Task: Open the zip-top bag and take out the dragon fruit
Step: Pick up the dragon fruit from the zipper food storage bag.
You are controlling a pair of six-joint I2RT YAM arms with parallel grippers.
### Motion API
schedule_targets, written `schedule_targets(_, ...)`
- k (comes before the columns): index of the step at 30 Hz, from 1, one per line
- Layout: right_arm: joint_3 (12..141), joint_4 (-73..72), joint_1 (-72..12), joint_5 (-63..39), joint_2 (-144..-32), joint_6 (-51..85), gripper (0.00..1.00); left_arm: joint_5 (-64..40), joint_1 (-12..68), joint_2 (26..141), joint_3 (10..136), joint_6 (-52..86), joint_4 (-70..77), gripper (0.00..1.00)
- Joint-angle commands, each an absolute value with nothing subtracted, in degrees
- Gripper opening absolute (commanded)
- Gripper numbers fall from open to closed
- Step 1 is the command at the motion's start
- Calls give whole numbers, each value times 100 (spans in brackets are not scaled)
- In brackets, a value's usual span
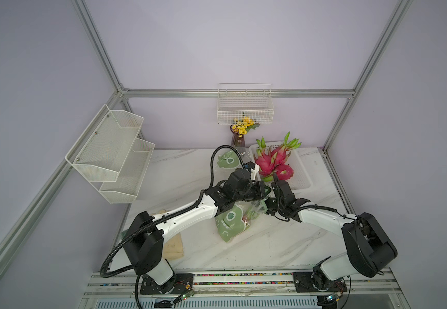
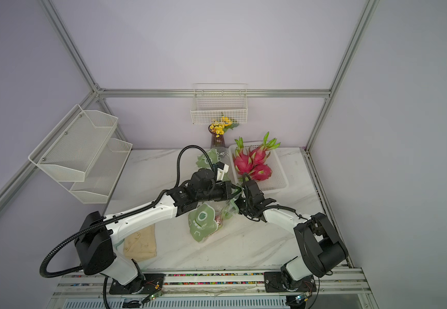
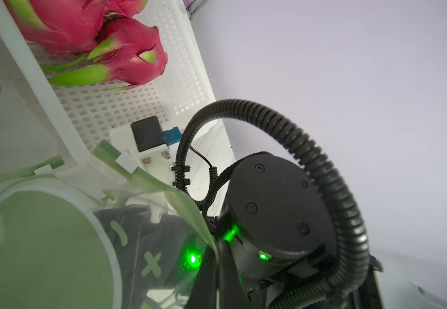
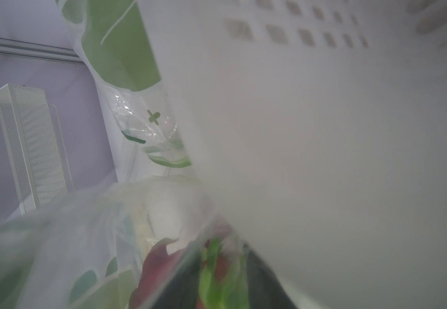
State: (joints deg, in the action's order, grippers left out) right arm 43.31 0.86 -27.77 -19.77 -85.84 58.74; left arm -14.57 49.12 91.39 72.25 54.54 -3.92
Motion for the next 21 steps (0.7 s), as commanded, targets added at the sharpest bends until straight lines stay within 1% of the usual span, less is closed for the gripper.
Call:
schedule_targets(1, 4206, -297, -2856, -1894, -8681, 6162, 31, -1539, 4897, 9088, 7227, 5546, 175, 0)
schedule_targets(6, 4210, -406, -2900, -1871, -8835, 6170, 30, -1557, 4896, 9097, 7207, 5572, 218, 0)
schedule_targets(7, 4201, -430, -2908, -1877, -8872, 6179, 28, -1557, 4894, 9097, 7201, 5572, 219, 0)
schedule_targets(9, 4215, -474, -2918, -1889, -8912, 6162, 21, -1545, 4894, 9092, 7203, 5563, 206, 0)
schedule_targets(14, 4276, -336, -2934, -1835, -8845, 6009, 12, -1516, 4863, 9036, 7159, 5542, 185, 0)
schedule_targets(18, 4391, 94, -2934, -1691, -8568, 5716, 0, -1481, 4788, 8962, 7098, 5520, 137, 0)
schedule_targets(21, 4509, 533, -2927, -1523, -8241, 5446, 0, -1466, 4707, 8892, 7059, 5494, 72, 0)
